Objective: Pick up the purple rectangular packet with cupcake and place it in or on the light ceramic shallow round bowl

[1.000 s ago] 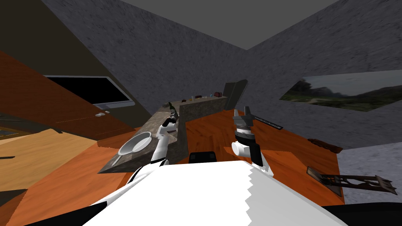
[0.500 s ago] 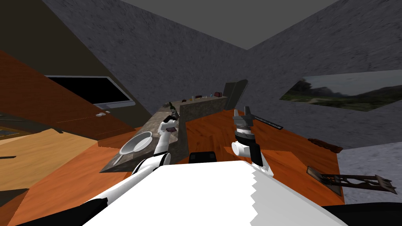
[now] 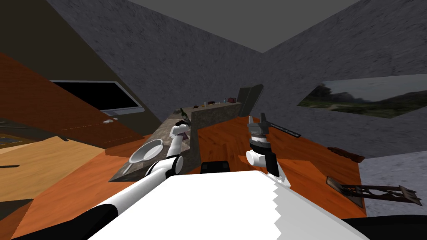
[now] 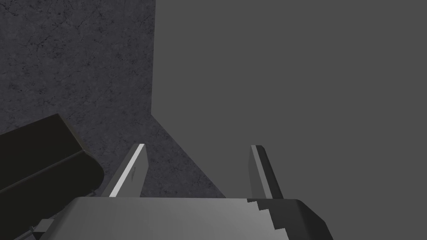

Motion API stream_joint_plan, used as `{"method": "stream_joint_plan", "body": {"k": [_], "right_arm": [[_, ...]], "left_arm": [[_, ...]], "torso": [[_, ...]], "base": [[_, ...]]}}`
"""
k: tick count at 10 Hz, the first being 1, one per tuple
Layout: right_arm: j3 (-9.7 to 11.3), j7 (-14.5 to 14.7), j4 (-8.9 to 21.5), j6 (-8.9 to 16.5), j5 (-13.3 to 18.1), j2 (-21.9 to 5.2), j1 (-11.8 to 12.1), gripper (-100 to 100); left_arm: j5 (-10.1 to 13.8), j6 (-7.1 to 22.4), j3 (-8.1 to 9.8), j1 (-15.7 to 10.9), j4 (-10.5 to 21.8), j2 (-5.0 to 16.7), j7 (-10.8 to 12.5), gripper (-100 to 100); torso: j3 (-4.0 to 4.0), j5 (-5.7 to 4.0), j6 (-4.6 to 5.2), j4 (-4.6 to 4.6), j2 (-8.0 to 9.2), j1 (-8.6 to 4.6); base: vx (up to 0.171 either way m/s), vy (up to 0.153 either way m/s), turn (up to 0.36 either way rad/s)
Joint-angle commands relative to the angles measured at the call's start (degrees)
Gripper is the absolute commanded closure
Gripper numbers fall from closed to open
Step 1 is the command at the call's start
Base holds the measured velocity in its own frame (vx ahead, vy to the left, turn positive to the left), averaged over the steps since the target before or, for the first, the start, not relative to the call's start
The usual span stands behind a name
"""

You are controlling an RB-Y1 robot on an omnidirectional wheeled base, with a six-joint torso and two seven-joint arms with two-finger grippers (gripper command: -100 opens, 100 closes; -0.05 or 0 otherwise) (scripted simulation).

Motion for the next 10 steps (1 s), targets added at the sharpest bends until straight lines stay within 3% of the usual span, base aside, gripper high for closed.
{"method": "stream_joint_plan", "body": {"k": [1,4,6,7,8,9,10], "right_arm": [[0.0,0.0,0.0,0.0,0.0,0.0,0.0,0],[0.0,0.0,0.0,0.0,0.0,0.0,0.0,0],[0.0,0.0,0.0,0.0,0.0,0.0,0.0,0],[0.0,0.0,0.0,0.0,0.0,0.0,0.0,0],[0.0,0.0,0.0,0.0,0.0,0.0,0.0,0],[0.0,0.0,0.0,0.0,0.0,0.0,0.0,0],[0.0,0.0,0.0,0.0,0.0,0.0,0.0,0]], "left_arm": [[-0.3,2.2,0.11,-0.7,0.7,-0.3,0.1,-100],[-0.7,7.7,1.76,-6.1,6.0,-0.3,1.0,-100],[-0.7,10.3,1.76,-7.1,7.4,-0.3,1.0,-100],[-0.9,12.1,2.52,-10.0,10.4,-0.3,1.4,-100],[-0.9,13.9,2.52,-10.3,10.9,-0.3,1.4,-100],[-1.2,15.8,3.23,-12.7,12.8,-0.3,1.8,-100],[-1.2,17.4,3.23,-13.4,14.3,-0.3,1.8,-100]], "torso": [[0.0,0.0,0.0,0.0,0.0,0.0],[0.01,0.0,0.0,0.0,0.02,0.0],[0.02,0.0,0.0,0.01,0.03,0.01],[0.01,0.0,-0.01,0.0,0.01,-0.02],[0.01,0.0,-0.01,0.0,0.02,0.01],[0.01,0.01,-0.01,0.0,0.02,0.02],[0.03,0.01,-0.01,0.01,0.05,0.06]], "base": [[-0.005,0.011,-0.003],[-0.016,0.026,0.009],[-0.012,0.021,0.0],[-0.013,0.027,0.018],[-0.014,0.033,0.005],[-0.024,0.042,0.018],[-0.021,0.037,0.004]]}}
